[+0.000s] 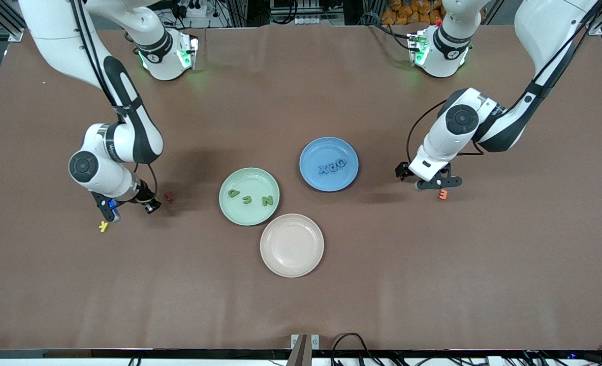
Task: Sort letters by color into matching plates
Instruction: 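Carry B to the green plate with the right gripper while the left gripper lowers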
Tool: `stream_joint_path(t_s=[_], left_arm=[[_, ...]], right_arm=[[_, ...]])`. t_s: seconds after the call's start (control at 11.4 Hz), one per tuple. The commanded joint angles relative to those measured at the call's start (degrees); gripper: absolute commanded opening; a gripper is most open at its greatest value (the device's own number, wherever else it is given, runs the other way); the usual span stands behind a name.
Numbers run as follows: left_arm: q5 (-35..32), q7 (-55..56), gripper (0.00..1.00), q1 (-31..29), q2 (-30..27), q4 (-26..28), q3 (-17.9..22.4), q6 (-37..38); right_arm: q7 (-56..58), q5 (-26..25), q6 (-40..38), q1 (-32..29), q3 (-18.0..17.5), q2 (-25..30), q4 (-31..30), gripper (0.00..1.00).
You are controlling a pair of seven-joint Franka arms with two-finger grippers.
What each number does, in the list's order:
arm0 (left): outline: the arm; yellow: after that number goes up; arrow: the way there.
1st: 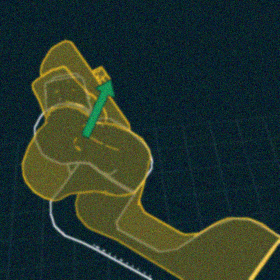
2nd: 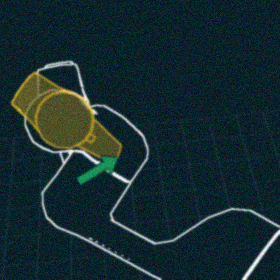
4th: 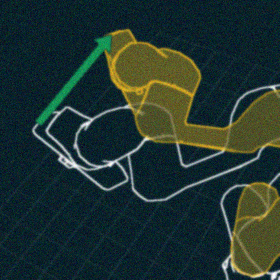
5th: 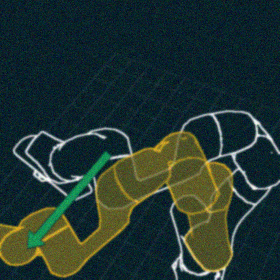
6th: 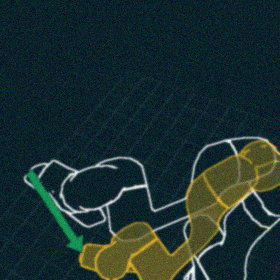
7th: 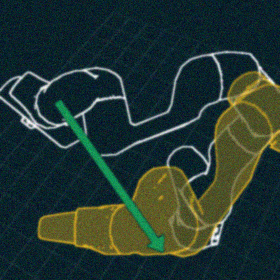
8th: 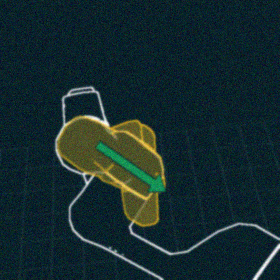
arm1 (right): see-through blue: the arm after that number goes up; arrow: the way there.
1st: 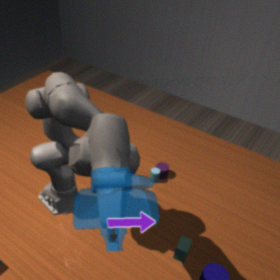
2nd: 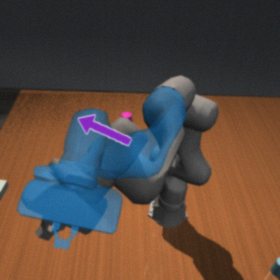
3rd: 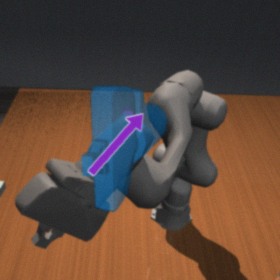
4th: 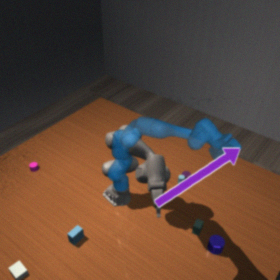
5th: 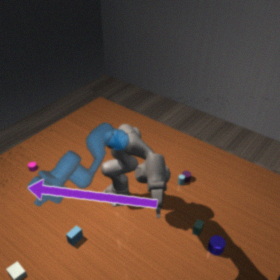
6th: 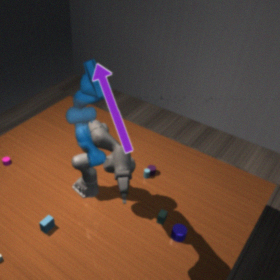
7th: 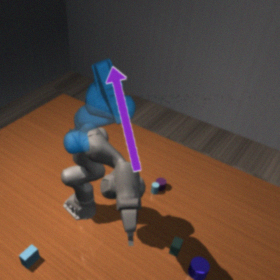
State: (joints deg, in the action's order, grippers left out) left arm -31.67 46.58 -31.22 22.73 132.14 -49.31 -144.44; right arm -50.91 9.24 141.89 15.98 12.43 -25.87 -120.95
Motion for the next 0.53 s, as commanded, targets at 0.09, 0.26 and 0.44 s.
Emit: stream_joint_path(t_s=[0.09,0.26,0.44], left_arm=[[-1.6,-1.3,1.00,1.4,-1.5,4.3,3.9,-7.0],[-3.8,-2.1,1.00,1.5,-1.5,5.3,6.6,-8.6],[-4.3,-2.3,1.00,4.6,-2.3,7.1,10.6,-11.6]], right_arm=[[4.9,0.4,-4.4,-0.9,-0.1,2.1,2.5,0.16],[8.7,0.3,-7.3,-0.6,-0.2,2.1,4.5,0.16],[13.3,0.3,-9.1,-0.1,-0.4,2.1,5.5,0.16]])
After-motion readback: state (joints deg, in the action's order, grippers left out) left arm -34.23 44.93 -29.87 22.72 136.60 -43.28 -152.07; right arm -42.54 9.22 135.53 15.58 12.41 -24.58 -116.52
